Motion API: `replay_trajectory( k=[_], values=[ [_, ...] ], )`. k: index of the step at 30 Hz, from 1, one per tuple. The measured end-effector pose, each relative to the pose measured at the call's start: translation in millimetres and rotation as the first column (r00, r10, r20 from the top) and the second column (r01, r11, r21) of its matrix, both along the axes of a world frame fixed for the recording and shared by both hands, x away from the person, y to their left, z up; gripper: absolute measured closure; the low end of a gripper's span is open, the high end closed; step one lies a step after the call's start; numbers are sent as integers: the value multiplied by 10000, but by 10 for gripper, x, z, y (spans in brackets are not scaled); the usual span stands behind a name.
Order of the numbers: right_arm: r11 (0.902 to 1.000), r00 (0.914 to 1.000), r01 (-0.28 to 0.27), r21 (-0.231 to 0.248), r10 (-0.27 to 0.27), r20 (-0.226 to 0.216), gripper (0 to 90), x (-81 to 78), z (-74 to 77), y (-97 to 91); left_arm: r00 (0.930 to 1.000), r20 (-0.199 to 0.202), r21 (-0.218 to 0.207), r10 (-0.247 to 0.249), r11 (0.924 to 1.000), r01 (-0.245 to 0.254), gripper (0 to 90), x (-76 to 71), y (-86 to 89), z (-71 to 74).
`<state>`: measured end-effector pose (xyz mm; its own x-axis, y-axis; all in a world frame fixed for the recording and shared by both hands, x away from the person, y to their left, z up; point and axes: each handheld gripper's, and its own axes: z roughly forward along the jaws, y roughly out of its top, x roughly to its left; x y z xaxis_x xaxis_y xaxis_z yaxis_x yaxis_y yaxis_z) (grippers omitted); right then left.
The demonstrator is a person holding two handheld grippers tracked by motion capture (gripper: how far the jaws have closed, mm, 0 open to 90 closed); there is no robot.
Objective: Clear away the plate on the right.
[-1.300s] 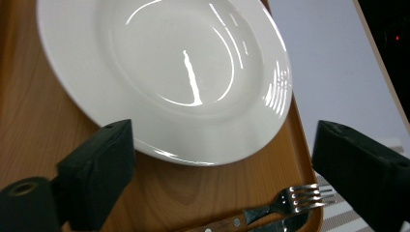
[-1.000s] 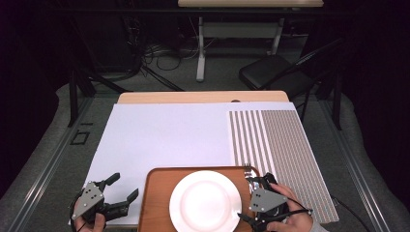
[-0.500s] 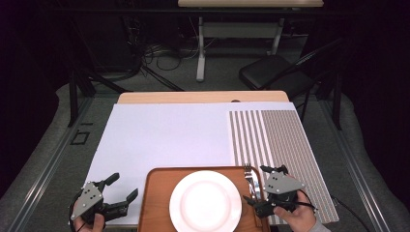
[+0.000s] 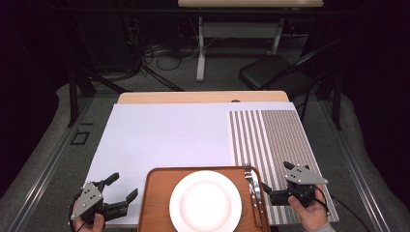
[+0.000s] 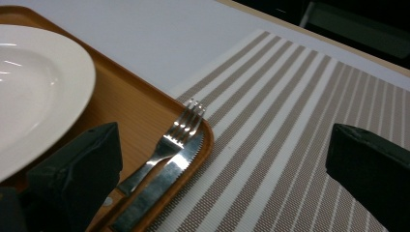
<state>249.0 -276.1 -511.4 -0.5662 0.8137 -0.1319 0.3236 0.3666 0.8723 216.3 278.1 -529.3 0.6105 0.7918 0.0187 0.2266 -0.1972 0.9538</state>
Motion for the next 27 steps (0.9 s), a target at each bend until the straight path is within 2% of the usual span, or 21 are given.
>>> replay_trajectory(
  k=[3,14,18,27],
  values=[
    [9989,9990,420,202,-423,150,0,-31,-49,-83,10000,3,-41,46,10000,-46,157,0,11,-2],
    [9860,9891,1459,810,-1469,69,0,-138,-143,-300,9999,10,-64,112,9999,-112,157,0,25,-2],
    [9828,9873,1582,954,-1588,-12,0,-160,-179,-340,9999,-23,-99,165,9998,-165,158,1,31,-4],
    [9849,9893,1454,937,-1456,-51,0,-136,-236,-324,9998,34,-97,176,9998,-175,157,7,39,-7]
  ],
)
